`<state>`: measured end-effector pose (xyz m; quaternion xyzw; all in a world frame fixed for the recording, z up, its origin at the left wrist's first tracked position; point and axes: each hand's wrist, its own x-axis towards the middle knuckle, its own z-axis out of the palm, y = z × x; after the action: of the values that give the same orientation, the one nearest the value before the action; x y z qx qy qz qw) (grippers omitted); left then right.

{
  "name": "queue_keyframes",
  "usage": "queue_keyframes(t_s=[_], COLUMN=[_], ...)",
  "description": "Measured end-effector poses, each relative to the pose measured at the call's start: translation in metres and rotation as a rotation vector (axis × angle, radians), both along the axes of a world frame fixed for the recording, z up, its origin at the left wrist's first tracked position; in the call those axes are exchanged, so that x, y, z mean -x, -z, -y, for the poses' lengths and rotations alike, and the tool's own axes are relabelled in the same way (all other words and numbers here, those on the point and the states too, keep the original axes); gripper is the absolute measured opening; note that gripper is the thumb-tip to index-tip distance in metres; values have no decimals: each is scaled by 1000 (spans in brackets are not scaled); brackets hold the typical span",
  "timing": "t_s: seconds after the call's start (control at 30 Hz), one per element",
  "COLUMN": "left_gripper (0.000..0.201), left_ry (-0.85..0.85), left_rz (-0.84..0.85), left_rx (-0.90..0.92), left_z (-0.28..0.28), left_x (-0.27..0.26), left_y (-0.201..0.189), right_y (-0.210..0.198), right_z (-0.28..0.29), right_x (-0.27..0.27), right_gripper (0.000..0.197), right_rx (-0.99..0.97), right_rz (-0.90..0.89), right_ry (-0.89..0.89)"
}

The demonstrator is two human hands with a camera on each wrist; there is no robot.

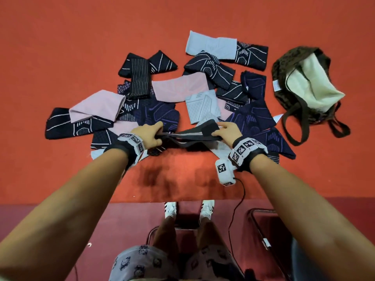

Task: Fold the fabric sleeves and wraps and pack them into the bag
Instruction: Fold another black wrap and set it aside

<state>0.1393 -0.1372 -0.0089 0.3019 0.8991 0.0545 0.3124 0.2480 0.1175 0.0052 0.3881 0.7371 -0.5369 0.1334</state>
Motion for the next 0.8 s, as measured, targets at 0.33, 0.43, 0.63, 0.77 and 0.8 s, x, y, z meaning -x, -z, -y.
queue_keyframes(t_s=[0.33,0.43,0.63,0.77,0.8], left_gripper=[31,19,24,48,39], left_ry=[-645,-1006,-1262,-1195,-1142], left_rz=[550,706,682,791,795], left_rx=[-709,-809,-1053,-958,-933], left_z=[-47,-64,-93,-99,-101], left_x=[25,27,22,22,20], left_y=[-31,-22,-15,-13,-15], right_y=[-75,-79,-67,-57,-56], right_z=[-45,-58,-79,-90,-91], right_x=[25,25,12,3,3], right_gripper=[33,27,24,21,23], right_rx=[306,306,286,200,149], right_rz=[-265,-248,-173,-155,-159], right_ry=[255,251,245,334,358])
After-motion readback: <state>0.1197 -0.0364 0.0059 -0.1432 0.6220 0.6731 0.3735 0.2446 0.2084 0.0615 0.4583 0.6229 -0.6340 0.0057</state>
